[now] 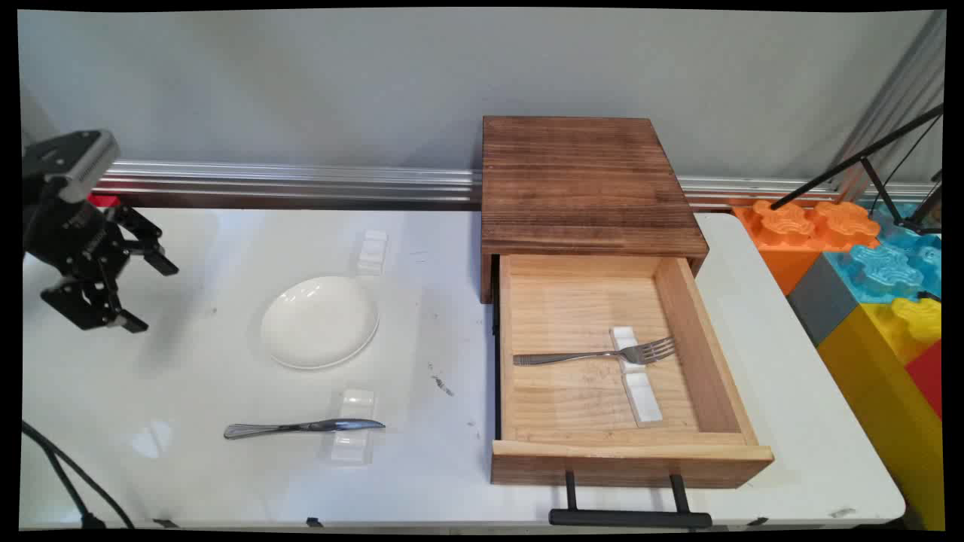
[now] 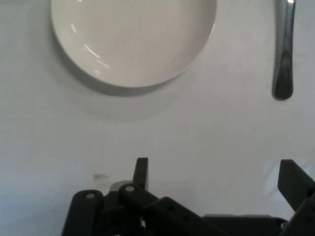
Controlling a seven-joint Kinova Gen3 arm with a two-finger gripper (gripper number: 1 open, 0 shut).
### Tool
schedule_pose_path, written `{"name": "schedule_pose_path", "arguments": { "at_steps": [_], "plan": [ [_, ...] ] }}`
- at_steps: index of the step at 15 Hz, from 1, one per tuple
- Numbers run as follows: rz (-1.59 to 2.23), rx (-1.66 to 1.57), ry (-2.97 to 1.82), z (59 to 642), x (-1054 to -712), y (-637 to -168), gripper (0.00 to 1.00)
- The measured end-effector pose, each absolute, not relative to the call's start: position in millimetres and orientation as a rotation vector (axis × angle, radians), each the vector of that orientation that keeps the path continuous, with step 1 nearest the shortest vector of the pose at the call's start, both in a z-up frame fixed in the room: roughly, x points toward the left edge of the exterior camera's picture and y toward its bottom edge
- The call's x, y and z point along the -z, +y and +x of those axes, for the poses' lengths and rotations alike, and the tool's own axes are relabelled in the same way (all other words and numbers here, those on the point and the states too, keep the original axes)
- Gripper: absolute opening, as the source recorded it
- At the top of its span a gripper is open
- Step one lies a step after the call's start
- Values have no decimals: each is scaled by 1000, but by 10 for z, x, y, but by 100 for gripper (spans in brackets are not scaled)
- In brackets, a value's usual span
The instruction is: Pick up the knife from the right of the white plate
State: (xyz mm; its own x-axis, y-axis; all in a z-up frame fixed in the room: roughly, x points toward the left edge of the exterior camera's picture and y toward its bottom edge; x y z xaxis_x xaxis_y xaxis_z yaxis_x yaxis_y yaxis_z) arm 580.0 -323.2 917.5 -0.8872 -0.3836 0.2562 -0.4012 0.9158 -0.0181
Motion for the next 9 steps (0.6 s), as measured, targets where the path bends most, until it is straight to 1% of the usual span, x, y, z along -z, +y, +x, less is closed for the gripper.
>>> {"name": "schedule_pose_path", "arguments": {
  "at_steps": [9],
  "plan": [
    [592, 49, -2715, 5565, -8742, -3207, 100]
  ]
}}
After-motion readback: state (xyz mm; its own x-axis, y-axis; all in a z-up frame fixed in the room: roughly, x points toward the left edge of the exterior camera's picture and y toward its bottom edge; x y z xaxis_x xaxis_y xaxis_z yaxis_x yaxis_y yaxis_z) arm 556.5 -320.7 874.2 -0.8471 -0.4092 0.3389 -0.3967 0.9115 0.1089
